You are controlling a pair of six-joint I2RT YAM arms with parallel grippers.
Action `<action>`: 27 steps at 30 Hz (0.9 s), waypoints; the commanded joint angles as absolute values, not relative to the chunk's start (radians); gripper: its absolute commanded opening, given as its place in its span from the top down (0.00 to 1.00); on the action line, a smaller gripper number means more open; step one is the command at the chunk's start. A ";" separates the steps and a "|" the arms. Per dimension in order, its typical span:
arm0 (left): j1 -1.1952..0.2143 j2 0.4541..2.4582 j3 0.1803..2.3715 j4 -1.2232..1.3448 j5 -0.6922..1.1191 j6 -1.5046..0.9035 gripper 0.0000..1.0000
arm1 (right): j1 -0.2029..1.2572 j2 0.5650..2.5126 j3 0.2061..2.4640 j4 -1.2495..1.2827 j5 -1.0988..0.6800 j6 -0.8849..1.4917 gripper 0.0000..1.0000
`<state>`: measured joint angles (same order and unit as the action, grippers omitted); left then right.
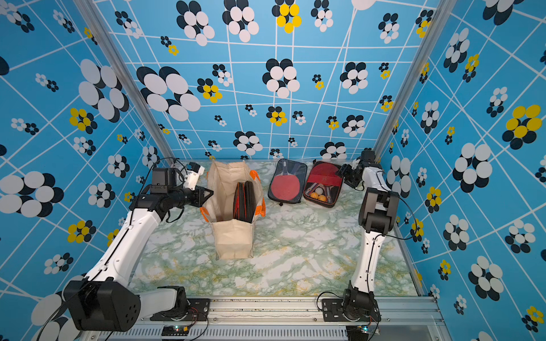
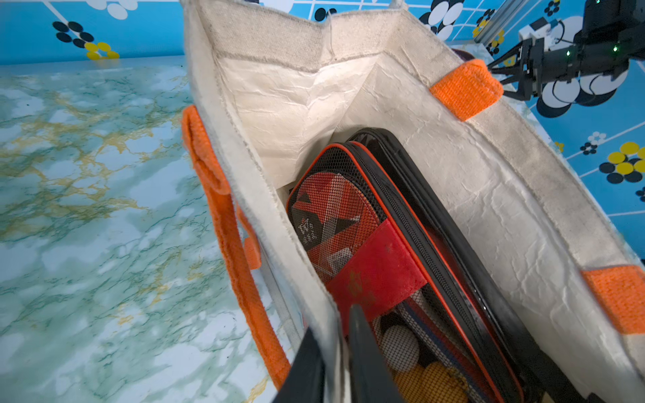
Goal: Remove the ping pong set from the canvas bag
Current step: Place the ping pong set at the center of the board.
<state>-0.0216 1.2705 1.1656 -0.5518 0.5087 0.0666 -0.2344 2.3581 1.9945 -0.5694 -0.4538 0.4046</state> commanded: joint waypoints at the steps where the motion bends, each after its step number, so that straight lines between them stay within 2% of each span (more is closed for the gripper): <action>1: -0.027 1.275 1.159 -0.543 0.512 0.070 0.75 | -0.227 2.235 1.932 -0.547 -0.447 0.426 0.27; 4: -0.028 1.277 1.154 -0.539 0.500 0.074 0.71 | -0.217 2.167 1.867 -0.497 -0.459 0.446 0.28; 10: -0.029 1.281 1.148 -0.537 0.491 0.083 0.70 | -0.184 2.052 1.791 -0.471 -0.458 0.460 0.27; 20: -0.034 1.287 1.154 -0.540 0.488 0.083 0.68 | -0.086 1.875 1.667 -0.440 -0.339 0.431 0.27; 27: -0.035 1.290 1.155 -0.543 0.495 0.092 0.85 | -0.026 1.802 1.622 -0.448 -0.321 0.431 0.27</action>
<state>-0.0284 1.2839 1.1645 -0.5453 0.4976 0.0769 -0.0559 1.8503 1.6417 -0.4534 -0.3473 0.4412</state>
